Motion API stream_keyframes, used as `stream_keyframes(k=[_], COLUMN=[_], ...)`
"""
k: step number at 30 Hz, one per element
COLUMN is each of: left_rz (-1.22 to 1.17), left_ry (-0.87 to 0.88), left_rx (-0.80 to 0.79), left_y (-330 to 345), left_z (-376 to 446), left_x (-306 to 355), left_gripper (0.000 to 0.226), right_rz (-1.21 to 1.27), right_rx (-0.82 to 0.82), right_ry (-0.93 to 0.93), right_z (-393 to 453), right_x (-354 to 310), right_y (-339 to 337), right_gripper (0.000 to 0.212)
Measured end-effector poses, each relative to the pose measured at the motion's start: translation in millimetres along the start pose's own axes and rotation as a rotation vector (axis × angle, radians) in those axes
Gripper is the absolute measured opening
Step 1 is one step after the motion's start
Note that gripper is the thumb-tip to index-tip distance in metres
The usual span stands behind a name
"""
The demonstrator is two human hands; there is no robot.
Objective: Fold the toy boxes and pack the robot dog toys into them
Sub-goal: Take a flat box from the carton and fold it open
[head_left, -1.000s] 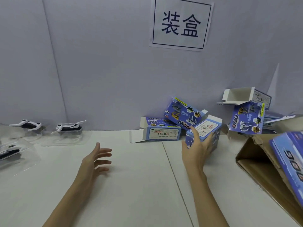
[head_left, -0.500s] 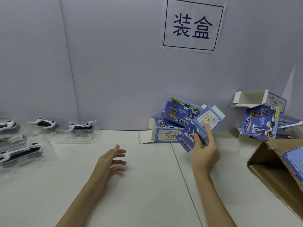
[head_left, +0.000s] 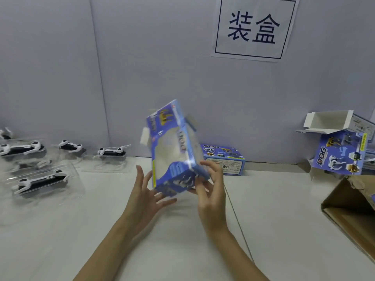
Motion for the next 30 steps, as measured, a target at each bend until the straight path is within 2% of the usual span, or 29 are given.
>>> stream_keyframes(k=[3, 6, 8, 12, 14, 17, 21, 25, 28, 30], left_rz=[0.014, 0.121, 0.334, 0.612, 0.689, 0.733, 0.742, 0.751, 0.773, 0.793], left_ry=[0.010, 0.085, 0.156, 0.168, 0.243, 0.393, 0.430, 0.352, 0.363, 0.407], left_rx=[0.016, 0.070, 0.045, -0.042, -0.040, 0.058, 0.125, 0.086, 0.063, 0.044], left_y=[1.0, -5.5, 0.0, 17.5, 25.1, 28.5, 25.8, 26.7, 31.0, 33.6], left_z=[-4.8, -9.3, -10.4, -11.7, -14.7, -20.8, -25.8, -23.0, -22.2, -24.6], left_x=[5.0, 10.9, 15.7, 11.2, 17.6, 33.3, 41.1, 37.2, 37.1, 38.9], left_gripper=[0.065, 0.056, 0.064, 0.099, 0.105, 0.099, 0.094, 0.084, 0.072, 0.065], right_rz=[0.067, 0.052, 0.029, -0.056, -0.091, -0.121, -0.148, -0.130, -0.085, -0.083], right_rx=[-0.082, -0.110, -0.155, -0.179, -0.179, -0.224, -0.299, -0.310, -0.305, -0.270], right_ry=[0.096, 0.218, 0.239, 0.231, 0.220, 0.202, 0.209, 0.234, 0.203, 0.192], right_z=[-6.1, 0.7, 7.7, 11.8, 11.8, 10.1, 7.0, 9.0, 8.3, 8.4], right_x=[10.0, 17.9, 16.9, 15.9, 14.3, 11.7, 10.7, 4.6, -4.9, -8.5], right_y=[11.7, 9.3, 6.4, -0.7, -2.6, 1.8, 14.1, 11.5, 14.1, 16.9], right_gripper=[0.023, 0.031, 0.035, 0.071, 0.081, 0.084, 0.079, 0.065, 0.049, 0.045])
Point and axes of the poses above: each hand's wrist, its own z-axis towards the middle knuckle, its own y-axis out of the palm, x = y × z, the point moved 7 cm from there along z, towards the middle knuckle, and after that the axes turned 10 degrees about -x, right-handed, at the moved point
